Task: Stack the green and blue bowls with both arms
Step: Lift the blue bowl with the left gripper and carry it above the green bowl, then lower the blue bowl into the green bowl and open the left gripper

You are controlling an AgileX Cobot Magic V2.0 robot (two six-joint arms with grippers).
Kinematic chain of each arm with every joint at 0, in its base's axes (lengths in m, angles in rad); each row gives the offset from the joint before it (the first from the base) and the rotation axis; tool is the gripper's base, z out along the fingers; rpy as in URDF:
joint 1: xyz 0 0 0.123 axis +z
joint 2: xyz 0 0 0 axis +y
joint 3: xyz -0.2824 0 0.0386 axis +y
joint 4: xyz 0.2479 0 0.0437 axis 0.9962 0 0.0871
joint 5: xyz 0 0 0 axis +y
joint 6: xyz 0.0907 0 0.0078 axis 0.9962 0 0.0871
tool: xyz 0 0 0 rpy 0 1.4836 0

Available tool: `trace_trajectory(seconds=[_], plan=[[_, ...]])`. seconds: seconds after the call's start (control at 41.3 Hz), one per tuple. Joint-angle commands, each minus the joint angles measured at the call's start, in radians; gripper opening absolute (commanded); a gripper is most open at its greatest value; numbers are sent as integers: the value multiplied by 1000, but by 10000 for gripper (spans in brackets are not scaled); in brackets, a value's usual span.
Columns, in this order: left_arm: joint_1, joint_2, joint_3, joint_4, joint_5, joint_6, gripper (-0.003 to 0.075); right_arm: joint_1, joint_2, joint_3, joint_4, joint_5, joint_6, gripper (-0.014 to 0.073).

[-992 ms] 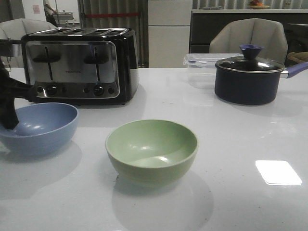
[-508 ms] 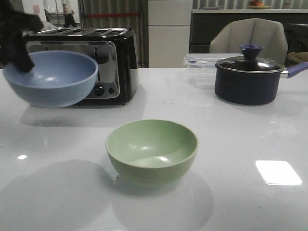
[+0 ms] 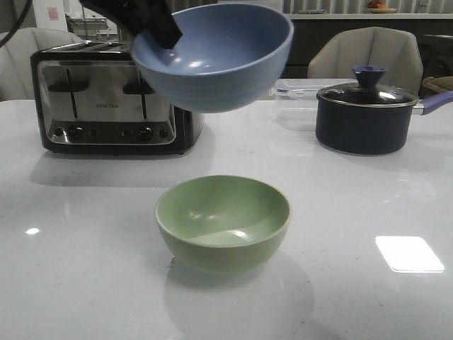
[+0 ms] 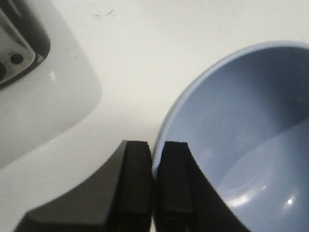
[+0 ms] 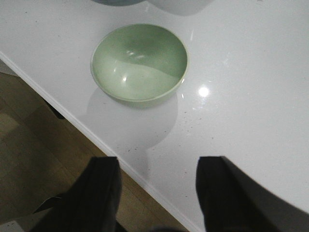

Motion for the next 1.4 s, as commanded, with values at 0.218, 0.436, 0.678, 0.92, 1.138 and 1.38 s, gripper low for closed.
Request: trace_trajectory(seconds=[0.218,0.436,0.678,0.92,1.138,1.38], plan=[[-37,37,-35,-18,-26,0,93,0,-6,-27,2,-70,-11,466],[-37,138,-35,-16,29,0,93,0,-6,-27,2,-70,-11,466],[-37,227,-35,42,19,0,93,0,-6,-27,2,-70,-11,466],[-37,269,-35,58,-6,0,93,0,-6,-27,2,-70,-11,466],[-37,274,-35,43,-4,0,107,0,-6,-27,2,-70,-11,466],[-37,272,-42,-12,20,0,372,0,-6,-27,2,-70,-11,466]])
